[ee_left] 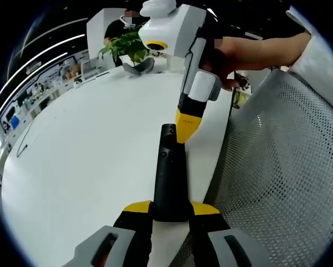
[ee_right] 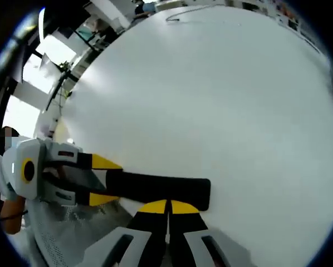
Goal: Press the specified remote control buttons in sequence, fully releasing each button before pressing the next.
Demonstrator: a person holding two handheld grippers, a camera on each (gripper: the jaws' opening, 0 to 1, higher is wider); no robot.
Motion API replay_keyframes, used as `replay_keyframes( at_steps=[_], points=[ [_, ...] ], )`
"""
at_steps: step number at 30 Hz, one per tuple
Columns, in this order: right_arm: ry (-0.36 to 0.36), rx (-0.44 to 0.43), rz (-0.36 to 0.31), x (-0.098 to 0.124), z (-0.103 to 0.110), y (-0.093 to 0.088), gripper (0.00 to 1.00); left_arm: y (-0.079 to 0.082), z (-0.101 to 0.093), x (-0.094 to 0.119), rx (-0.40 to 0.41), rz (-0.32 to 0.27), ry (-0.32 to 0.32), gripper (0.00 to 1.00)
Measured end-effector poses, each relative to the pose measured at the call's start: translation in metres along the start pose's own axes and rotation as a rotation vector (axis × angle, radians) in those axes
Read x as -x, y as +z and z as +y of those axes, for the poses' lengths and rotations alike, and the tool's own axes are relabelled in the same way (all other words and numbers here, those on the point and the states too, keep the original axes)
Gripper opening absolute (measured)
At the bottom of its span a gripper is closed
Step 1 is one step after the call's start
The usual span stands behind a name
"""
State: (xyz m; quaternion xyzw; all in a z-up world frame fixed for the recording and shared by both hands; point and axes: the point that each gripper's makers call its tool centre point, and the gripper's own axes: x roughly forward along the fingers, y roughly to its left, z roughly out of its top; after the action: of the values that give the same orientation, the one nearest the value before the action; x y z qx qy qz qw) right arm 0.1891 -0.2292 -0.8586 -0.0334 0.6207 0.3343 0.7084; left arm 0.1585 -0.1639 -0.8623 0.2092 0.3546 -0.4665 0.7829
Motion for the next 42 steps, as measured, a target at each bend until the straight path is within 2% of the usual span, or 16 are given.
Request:
replay_keyframes(
  at_steps=[7,13,21,27,32,42],
  points=[
    [-0.038,0.034,0.054,-0.001,-0.001,-0.001,0.00,0.000,0.000,0.000,-0.004,0.000,-0.002,0.24],
    [-0.021,0.030,0.063,0.000,-0.003,-0.002,0.00,0.000,0.000,0.000,-0.003,0.000,-0.002,0.24],
    [-0.010,0.003,0.050,0.003,-0.001,-0.002,0.00,0.000,-0.001,-0.001,-0.008,-0.003,-0.005,0.24],
    [0.002,0.008,-0.002,0.007,0.002,0.008,0.00,0.000,-0.002,0.000,-0.009,-0.004,-0.007,0.24],
    [-0.025,0.038,0.015,0.000,-0.001,0.006,0.00,0.001,-0.002,0.000,-0.008,-0.004,-0.007,0.24],
    [-0.018,0.032,0.022,0.001,0.000,0.008,0.00,0.000,-0.002,0.000,-0.009,-0.004,-0.009,0.24]
  ],
)
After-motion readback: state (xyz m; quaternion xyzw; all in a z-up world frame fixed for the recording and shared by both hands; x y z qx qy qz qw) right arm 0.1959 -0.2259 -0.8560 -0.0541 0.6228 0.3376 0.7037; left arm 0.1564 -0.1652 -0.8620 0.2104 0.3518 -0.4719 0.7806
